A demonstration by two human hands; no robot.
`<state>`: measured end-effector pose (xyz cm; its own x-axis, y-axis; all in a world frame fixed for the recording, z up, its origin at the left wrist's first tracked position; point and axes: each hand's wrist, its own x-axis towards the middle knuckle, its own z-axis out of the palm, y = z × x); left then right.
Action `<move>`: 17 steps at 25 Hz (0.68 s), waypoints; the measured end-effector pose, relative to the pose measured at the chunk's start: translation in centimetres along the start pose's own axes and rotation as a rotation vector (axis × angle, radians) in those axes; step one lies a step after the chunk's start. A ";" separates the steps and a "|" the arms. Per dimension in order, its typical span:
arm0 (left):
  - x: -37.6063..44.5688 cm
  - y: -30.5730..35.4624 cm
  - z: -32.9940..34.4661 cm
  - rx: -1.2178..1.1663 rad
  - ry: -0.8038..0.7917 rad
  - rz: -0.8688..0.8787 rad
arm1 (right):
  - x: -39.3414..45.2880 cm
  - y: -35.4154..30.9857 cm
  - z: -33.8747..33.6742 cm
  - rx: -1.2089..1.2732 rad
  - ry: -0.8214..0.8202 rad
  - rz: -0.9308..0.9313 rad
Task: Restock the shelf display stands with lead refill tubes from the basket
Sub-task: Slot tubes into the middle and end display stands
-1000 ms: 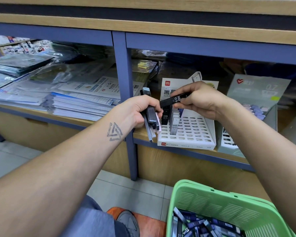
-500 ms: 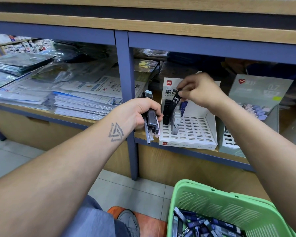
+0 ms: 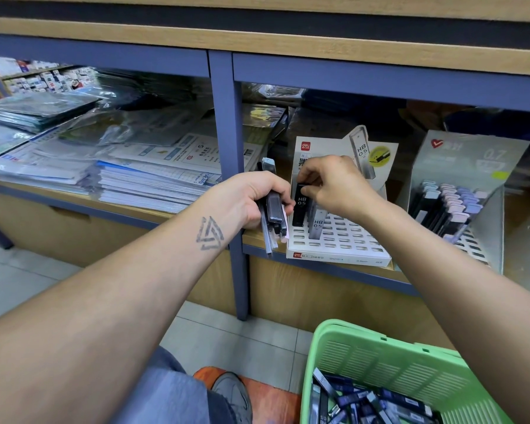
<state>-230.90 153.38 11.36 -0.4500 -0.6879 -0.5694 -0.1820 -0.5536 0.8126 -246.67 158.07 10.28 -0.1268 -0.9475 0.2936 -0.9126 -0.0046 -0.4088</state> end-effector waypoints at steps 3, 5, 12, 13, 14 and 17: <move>0.0 0.0 -0.1 -0.006 0.008 0.004 | -0.1 -0.2 -0.7 -0.020 -0.031 0.012; 0.0 0.0 -0.1 -0.007 0.010 0.003 | -0.2 -0.1 -0.9 -0.050 -0.040 0.030; -0.4 0.0 0.1 -0.029 0.006 0.016 | -0.6 -0.3 0.2 -0.167 -0.006 0.021; -0.5 0.1 0.1 -0.032 -0.001 0.020 | -0.7 -0.4 0.2 -0.183 -0.010 0.016; -0.6 0.2 0.2 -0.042 -0.010 0.028 | -0.6 -0.4 0.2 -0.206 -0.026 0.016; -1.2 0.8 0.5 -0.093 -0.047 0.077 | -0.5 -0.9 -0.4 -0.237 -0.082 0.014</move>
<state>-230.94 153.98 12.75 -0.5002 -0.7088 -0.4974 -0.0642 -0.5425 0.8376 -245.94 158.66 10.86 -0.1172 -0.9698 0.2138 -0.9779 0.0752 -0.1952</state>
